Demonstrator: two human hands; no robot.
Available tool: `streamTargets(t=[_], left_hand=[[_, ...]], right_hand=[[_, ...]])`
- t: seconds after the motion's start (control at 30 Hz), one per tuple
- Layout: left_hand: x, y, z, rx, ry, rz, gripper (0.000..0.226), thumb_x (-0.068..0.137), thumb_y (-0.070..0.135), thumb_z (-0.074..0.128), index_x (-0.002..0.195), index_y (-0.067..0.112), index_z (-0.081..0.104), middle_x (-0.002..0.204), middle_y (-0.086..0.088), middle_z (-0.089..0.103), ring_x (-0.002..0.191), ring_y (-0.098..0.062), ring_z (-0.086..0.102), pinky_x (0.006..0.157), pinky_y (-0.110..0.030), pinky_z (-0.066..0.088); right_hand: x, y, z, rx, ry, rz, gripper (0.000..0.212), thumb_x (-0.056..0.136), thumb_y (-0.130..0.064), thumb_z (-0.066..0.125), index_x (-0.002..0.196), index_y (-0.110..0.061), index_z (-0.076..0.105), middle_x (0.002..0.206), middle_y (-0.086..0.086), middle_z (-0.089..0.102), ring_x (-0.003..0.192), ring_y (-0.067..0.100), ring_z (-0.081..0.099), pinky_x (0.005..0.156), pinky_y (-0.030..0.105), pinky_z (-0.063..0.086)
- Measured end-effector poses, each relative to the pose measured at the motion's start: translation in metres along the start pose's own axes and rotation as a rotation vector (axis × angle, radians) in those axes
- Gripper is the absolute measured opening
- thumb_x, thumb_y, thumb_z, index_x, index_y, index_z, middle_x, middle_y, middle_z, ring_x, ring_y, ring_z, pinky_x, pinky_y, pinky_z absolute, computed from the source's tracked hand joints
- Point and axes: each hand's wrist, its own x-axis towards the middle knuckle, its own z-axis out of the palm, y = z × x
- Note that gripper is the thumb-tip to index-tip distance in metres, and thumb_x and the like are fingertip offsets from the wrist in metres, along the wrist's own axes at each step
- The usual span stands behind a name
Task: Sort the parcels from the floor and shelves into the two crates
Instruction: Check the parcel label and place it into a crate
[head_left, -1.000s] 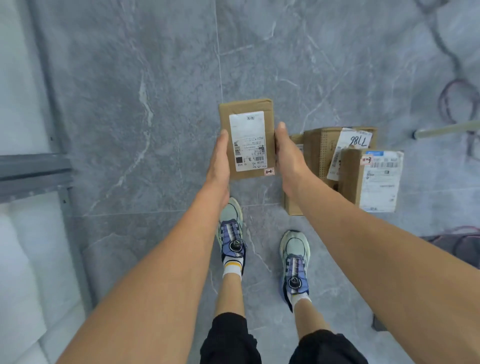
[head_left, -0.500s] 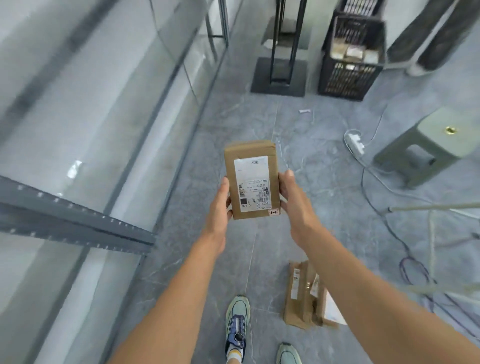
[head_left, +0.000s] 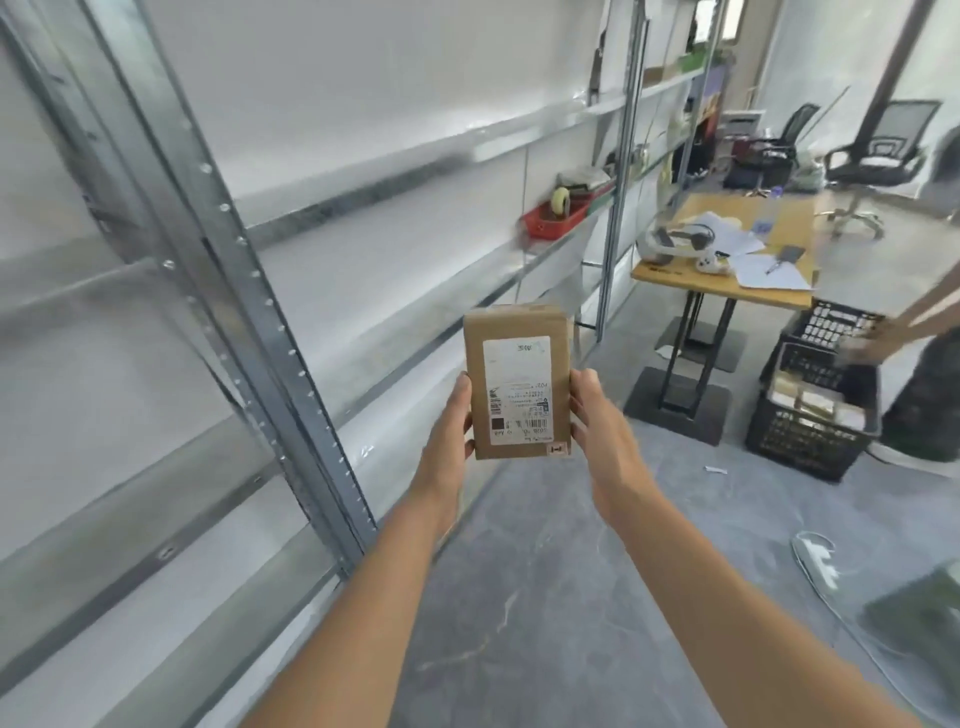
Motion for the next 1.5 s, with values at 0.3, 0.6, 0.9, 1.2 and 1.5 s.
streamTargets(t=[0.3,0.6,0.9,1.2,1.5], left_hand=[[-0.079,0.107,-0.103,0.066,0.175,0.179,0.052,0.104,0.066,0.021,0.139,0.047,0.055,0.131,0.022,0.065,0.128,-0.003,0.055,0.118,-0.047,0.035],[-0.195,0.146,-0.226,0.09,0.43,0.214,0.052,0.104,0.066,0.021,0.137,0.049,0.057,0.125,0.026,0.067,0.125,-0.004,0.057,0.118,-0.049,0.036],[-0.321,0.147,-0.341,0.095,0.696,0.179,0.048,0.105,0.064,0.025,0.132,0.046,0.06,0.115,0.034,0.069,0.12,0.004,0.058,0.113,-0.041,0.038],[-0.431,0.14,-0.396,0.085,1.058,0.153,0.04,0.107,0.061,0.025,0.119,0.052,0.062,0.106,0.037,0.07,0.113,0.007,0.061,0.115,-0.041,0.04],[-0.521,0.126,-0.4,0.007,1.491,0.124,0.053,0.104,0.065,0.029,0.142,0.039,0.056,0.125,0.022,0.066,0.131,-0.015,0.055,0.118,-0.05,0.038]], right_hand=[[-0.059,-0.094,0.119,0.028,-0.208,-0.206,0.048,0.112,-0.049,0.03,0.102,-0.03,0.073,0.1,-0.016,0.079,0.097,0.003,0.071,0.098,0.034,0.05],[-0.162,-0.12,0.253,0.057,-0.412,-0.24,0.051,0.113,-0.047,0.026,0.121,-0.016,0.067,0.097,-0.014,0.073,0.093,0.001,0.068,0.078,0.021,0.047],[-0.27,-0.112,0.379,0.085,-0.686,-0.198,0.051,0.11,-0.047,0.032,0.115,-0.012,0.068,0.1,-0.011,0.079,0.089,0.002,0.073,0.094,0.036,0.055],[-0.35,-0.096,0.475,0.103,-1.022,-0.135,0.047,0.107,-0.044,0.038,0.104,-0.014,0.074,0.099,-0.008,0.078,0.085,0.003,0.071,0.088,0.034,0.054],[-0.431,-0.077,0.531,0.07,-1.401,-0.092,0.048,0.113,-0.043,0.032,0.106,-0.023,0.076,0.093,-0.02,0.079,0.083,-0.008,0.072,0.075,0.024,0.053]])
